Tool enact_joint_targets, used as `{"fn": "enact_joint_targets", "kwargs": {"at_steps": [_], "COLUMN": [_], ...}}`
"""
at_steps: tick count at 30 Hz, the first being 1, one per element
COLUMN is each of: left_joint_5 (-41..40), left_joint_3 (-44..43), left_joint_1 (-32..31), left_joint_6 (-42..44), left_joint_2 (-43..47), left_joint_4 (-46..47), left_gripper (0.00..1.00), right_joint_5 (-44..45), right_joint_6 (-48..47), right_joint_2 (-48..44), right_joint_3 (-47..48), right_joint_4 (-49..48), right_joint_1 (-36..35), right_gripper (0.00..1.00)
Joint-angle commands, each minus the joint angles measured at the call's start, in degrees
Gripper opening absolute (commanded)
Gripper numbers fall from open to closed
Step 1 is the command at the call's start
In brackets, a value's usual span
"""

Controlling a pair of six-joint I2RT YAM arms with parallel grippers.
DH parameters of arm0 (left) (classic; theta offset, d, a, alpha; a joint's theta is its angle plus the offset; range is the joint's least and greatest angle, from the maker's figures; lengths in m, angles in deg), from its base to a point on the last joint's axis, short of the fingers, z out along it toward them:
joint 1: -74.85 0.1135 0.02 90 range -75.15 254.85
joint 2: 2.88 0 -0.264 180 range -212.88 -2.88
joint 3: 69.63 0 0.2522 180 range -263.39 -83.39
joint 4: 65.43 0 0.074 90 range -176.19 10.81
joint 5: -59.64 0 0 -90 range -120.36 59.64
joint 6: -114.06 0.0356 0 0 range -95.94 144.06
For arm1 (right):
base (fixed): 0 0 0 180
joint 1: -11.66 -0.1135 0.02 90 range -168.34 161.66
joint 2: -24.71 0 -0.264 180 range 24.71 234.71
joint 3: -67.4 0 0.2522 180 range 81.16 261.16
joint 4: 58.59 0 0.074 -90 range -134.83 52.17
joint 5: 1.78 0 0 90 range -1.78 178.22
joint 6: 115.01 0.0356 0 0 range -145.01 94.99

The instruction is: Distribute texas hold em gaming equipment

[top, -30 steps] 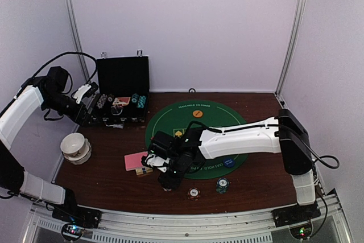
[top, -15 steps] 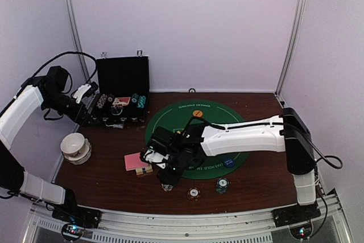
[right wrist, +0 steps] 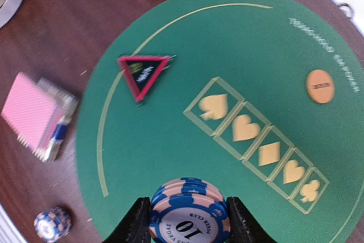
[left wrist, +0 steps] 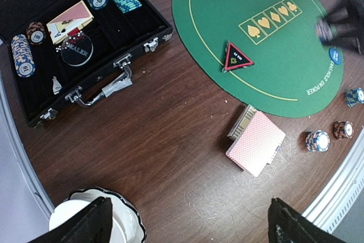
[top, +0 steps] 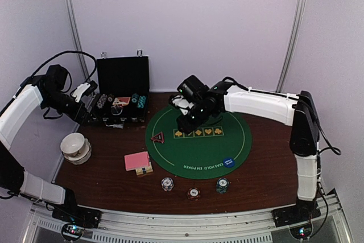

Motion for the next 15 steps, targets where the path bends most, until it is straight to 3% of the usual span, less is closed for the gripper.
{"fn": "enact_joint_targets", "kwargs": {"at_steps": [1, 10, 15], "left_joint_5": [-0.49, -0.68, -0.58], "left_joint_3": [-2.04, -2.7, -2.8], "left_joint_1": [-0.14, -0.14, -0.1], "left_joint_6": [-0.7, -0.59, -0.49], "left_joint_2": [0.78, 0.31, 0.26], "left_joint_4": [1.62, 1.44, 1.11], "left_gripper": [0.98, 0.97, 0.98], "right_joint_5": [5.37, 7.17, 6.68], "right_joint_6": [2.25, 3.84, 5.17], "right_joint_2": [4.55, 18.12, 22.07], "right_joint_3": [5.5, 19.44, 21.2], "right_joint_4": [-1.31, 0.65, -0.32], "right_joint_1": [7.69, 17.54, 19.88], "right_gripper": [0.0, 0.01, 0.02]}}
